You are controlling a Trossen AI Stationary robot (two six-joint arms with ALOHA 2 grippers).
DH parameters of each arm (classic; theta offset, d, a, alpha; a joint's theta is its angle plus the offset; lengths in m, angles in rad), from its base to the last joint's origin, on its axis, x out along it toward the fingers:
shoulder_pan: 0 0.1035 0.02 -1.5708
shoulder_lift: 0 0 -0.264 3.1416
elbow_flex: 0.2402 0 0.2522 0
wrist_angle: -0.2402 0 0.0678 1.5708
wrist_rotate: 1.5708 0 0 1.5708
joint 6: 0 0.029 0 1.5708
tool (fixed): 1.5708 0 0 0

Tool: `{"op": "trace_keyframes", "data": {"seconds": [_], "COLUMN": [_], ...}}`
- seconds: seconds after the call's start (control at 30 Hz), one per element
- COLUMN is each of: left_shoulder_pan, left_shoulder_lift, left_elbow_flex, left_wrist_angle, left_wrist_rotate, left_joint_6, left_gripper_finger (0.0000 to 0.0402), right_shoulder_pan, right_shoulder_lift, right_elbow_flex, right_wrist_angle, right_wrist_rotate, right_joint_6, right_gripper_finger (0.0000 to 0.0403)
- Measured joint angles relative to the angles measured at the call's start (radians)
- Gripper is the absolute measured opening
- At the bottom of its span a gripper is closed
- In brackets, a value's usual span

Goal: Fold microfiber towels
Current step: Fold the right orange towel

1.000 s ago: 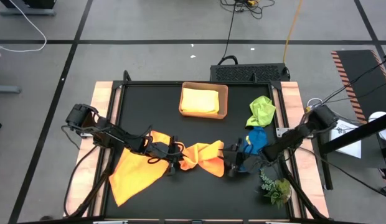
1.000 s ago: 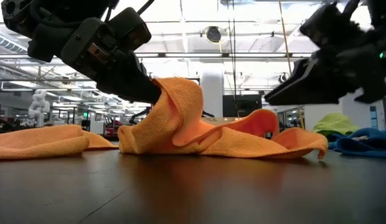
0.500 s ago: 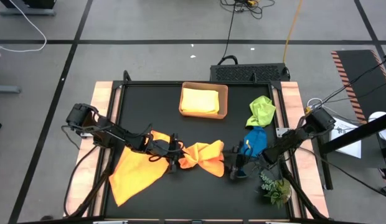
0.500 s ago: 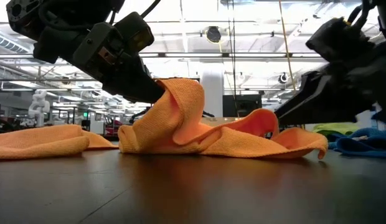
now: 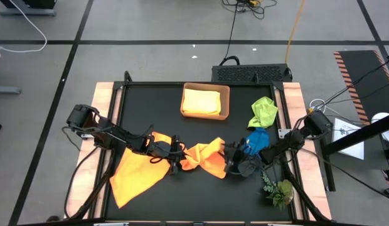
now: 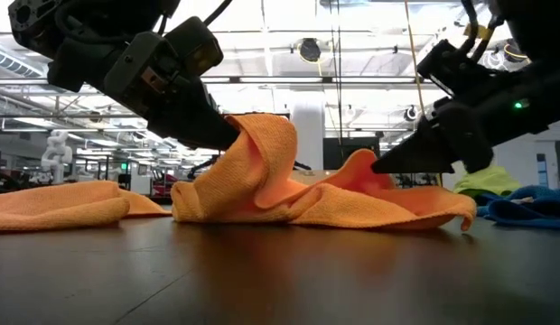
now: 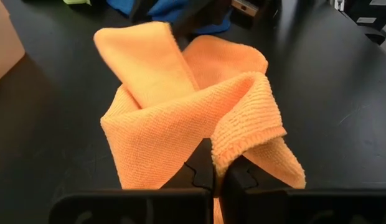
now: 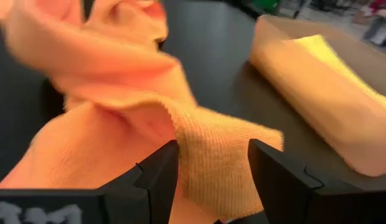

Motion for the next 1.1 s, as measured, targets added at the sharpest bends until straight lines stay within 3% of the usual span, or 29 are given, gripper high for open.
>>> {"op": "trace_keyframes", "data": {"seconds": [0.57,0.8,1.1], "left_shoulder_pan": [0.000,0.000,0.000], "left_shoulder_lift": [0.000,0.000,0.000], "left_elbow_flex": [0.000,0.000,0.000], "left_wrist_angle": [-0.006,-0.005,-0.005], "left_wrist_rotate": [0.000,0.000,0.000], "left_joint_6": [-0.002,-0.001,-0.001], "left_gripper_finger": [0.0011,0.0011,0.0010], "right_shoulder_pan": [-0.032,-0.042,-0.041], "right_shoulder_lift": [0.000,0.000,0.000], "right_elbow_flex": [-0.001,-0.001,-0.001], "right_wrist_angle": [-0.121,-0.178,-0.179], "right_wrist_rotate": [0.049,0.046,0.019], "right_joint_6": [0.087,0.129,0.126], "right_gripper_finger": [0.0169,0.0119,0.0026]}}
